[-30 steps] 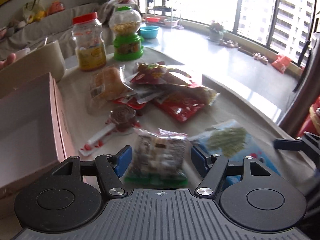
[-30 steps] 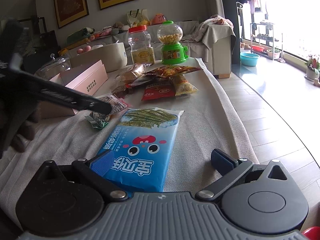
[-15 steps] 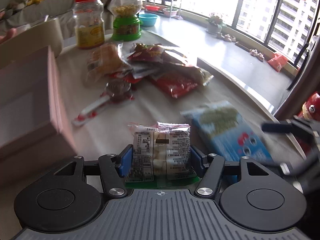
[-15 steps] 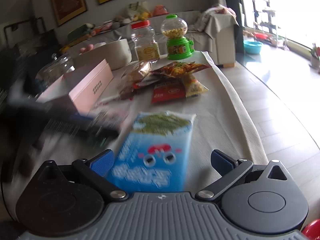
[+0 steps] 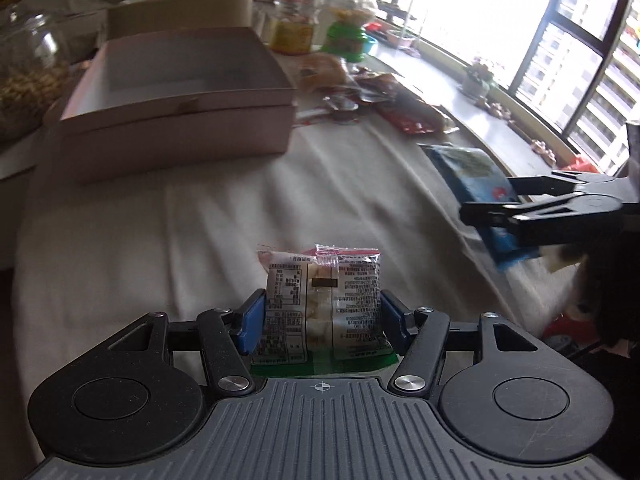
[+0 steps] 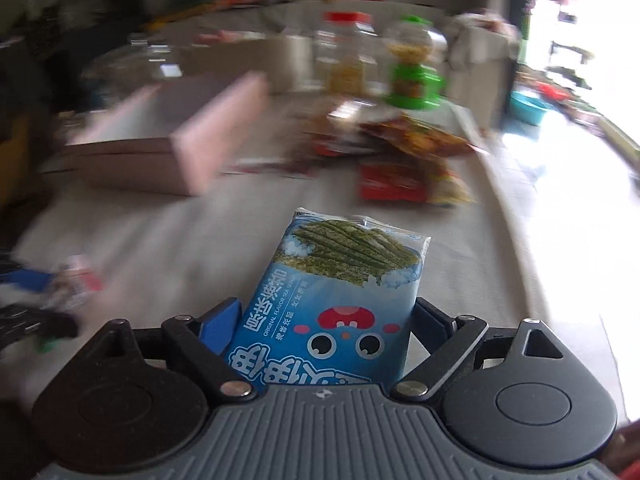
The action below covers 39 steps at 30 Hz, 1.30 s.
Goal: Organize snacks
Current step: 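Close the left gripper on the clear snack pack while the right gripper lifts the blue bag, then carry both snacks over the pink box and open both grippers to drop them in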
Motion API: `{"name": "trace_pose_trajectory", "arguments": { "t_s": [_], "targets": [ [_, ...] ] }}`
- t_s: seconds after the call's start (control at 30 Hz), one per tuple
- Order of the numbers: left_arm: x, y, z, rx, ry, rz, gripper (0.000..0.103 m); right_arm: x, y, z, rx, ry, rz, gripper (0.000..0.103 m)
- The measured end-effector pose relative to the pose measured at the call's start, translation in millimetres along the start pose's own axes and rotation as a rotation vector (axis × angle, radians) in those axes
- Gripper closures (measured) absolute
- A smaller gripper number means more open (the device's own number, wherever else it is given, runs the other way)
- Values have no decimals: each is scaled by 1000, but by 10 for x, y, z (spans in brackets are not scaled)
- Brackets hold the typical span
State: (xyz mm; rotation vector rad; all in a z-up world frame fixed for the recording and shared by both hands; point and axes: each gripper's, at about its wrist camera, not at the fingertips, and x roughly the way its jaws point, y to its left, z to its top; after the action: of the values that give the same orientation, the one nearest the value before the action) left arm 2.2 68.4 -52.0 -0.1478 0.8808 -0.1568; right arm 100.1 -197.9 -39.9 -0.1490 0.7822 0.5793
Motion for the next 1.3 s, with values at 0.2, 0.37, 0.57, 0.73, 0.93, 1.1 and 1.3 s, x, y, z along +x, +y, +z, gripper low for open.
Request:
{"name": "trace_pose_trajectory", "arguments": {
  "t_s": [0.2, 0.37, 0.57, 0.73, 0.93, 1.1, 1.3],
  "targets": [
    [-411, 203, 123, -23, -131, 56, 38, -452, 509, 295, -217, -107, 215, 12],
    [-688, 399, 619, -19, -321, 115, 38, -650, 877, 950, -310, -297, 250, 12],
    [-252, 839, 1493, -151, -370, 31, 38, -460, 1109, 1781, -325, -431, 111, 12],
    [735, 1146, 1853, -154, -110, -15, 37, -73, 1078, 2070, -300, -390, 49, 12],
    [800, 1295, 1718, -156, -185, 73, 41, 571, 832, 2253, -197, -234, 36, 12],
    [303, 1556, 1490, -271, -345, 35, 41, 1178, 891, 2312, -116, -99, 132, 11],
    [22, 1632, 1217, -328, -364, 89, 41, 1887, 1204, 2382, -122, 74, 195, 10]
  ]
}}
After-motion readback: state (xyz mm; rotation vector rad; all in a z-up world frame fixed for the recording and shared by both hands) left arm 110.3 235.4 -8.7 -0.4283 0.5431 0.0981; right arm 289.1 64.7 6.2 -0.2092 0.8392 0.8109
